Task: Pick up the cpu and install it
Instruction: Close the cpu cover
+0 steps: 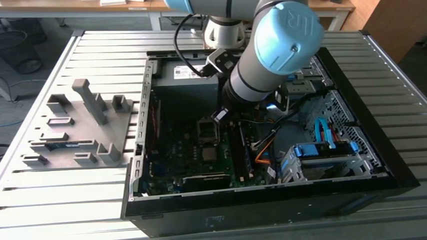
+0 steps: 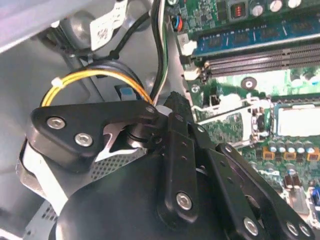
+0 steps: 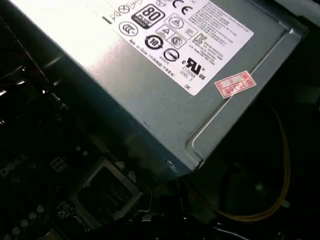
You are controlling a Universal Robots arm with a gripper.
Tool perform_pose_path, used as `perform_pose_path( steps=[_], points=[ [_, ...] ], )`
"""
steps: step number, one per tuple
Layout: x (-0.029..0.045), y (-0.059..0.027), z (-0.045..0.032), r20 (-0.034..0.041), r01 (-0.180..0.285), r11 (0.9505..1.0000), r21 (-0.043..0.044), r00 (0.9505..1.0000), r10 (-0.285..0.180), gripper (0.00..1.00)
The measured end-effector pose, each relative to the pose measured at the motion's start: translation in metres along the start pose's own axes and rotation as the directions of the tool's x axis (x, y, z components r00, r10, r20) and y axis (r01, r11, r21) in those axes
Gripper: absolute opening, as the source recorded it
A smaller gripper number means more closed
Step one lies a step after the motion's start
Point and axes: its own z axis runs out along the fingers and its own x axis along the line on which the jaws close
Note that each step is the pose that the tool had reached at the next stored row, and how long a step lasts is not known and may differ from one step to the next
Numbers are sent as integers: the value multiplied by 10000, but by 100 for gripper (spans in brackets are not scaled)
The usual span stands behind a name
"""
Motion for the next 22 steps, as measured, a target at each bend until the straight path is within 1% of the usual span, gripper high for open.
perform_pose_path(
  steps=[9,19,22],
  points=[
    [20,-58,149,4,-8,10000,0,10000,8,10],
    [69,-28,160,10,25,10000,15,10000,-25,10],
    [87,-13,156,26,63,10000,40,10000,-63,10]
  ],
)
